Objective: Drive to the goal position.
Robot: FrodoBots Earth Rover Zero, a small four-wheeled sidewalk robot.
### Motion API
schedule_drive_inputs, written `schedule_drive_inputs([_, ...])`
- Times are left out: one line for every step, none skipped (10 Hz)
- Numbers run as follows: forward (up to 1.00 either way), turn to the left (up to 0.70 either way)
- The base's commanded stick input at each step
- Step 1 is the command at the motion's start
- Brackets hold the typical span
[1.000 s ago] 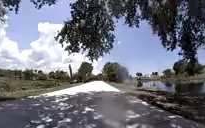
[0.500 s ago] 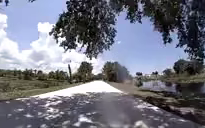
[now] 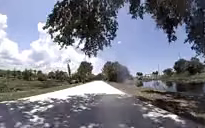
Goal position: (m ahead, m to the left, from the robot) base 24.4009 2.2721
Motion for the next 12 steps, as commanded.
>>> schedule_drive_inputs([0.85, 0.00])
schedule_drive_inputs([0.85, 0.00])
schedule_drive_inputs([0.85, 0.00])
schedule_drive_inputs([0.85, 0.00])
schedule_drive_inputs([0.85, 0.00])
schedule_drive_inputs([0.85, 0.11])
schedule_drive_inputs([0.85, 0.27])
schedule_drive_inputs([0.85, 0.20])
schedule_drive_inputs([0.85, 0.00])
schedule_drive_inputs([0.85, 0.00])
schedule_drive_inputs([0.85, 0.00])
schedule_drive_inputs([0.85, 0.00])
